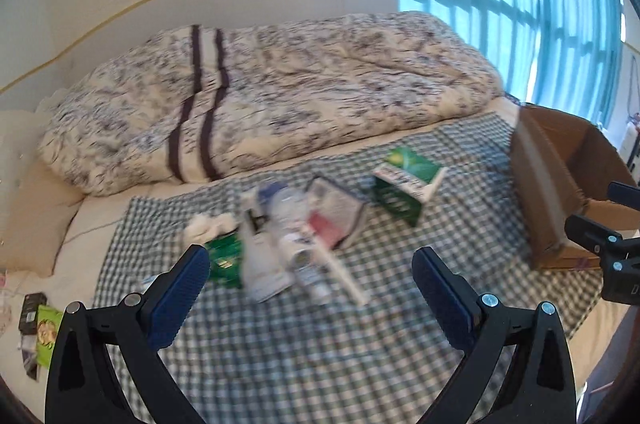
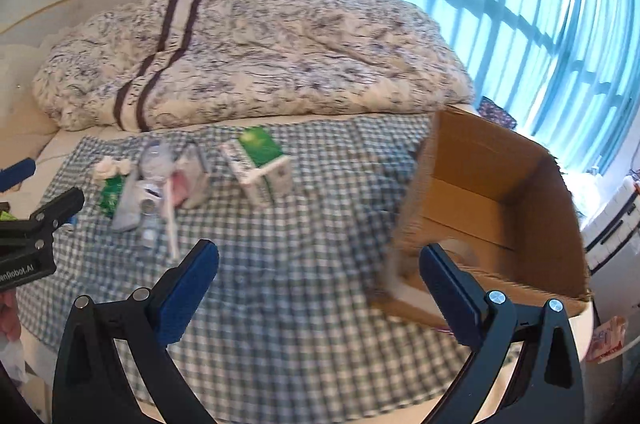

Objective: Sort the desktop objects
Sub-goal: 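Move both grippers back over the items on the checked cloth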

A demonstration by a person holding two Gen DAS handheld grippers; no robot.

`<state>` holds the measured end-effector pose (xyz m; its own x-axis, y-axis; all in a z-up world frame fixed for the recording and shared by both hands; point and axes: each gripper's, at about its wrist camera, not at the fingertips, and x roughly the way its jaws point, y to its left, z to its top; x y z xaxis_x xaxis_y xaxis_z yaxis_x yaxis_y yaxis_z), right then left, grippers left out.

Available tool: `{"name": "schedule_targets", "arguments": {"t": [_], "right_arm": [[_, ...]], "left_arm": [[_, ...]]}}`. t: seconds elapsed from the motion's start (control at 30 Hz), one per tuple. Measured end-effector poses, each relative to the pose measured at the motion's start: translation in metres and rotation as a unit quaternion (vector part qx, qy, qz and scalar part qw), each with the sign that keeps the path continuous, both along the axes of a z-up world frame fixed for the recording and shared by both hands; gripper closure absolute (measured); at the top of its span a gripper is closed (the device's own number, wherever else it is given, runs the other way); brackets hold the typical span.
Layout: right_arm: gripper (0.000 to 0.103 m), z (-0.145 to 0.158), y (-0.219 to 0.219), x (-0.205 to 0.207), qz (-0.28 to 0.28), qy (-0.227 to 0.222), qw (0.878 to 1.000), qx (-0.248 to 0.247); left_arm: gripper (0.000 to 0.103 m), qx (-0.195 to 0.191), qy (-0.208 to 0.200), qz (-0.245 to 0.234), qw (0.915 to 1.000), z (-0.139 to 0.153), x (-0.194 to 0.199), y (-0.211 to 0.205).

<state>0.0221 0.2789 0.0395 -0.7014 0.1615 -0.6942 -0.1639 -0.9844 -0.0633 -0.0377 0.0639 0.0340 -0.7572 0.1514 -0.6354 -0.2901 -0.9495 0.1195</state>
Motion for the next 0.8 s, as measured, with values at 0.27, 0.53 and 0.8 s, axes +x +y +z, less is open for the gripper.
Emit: {"name": "schedule_targets", "arguments": {"t": [0.27,0.53,0.8], "right_arm": [[0.002,-0.004,-0.078,-0.017,0.054,-0.012,0.998,-0.005],[0.002,-0.012,-0.145,-0.037,0.098,-0.016,0.995,0.010],[0.002,-0.050,-0.174,-0.064,0.115,-0.041,0.992,0.011]], "left_arm": [[0.000,-0.003,0.000,0.051,0.9987,0.001,0.003,-0.079],[0.000,-0.006,0.006,0.100,0.9949,-0.011,-0.004,-0.139],[0.000,0.011,-0.020,0.121,0.9924,-0.048,-0.028,-0.169]]}}
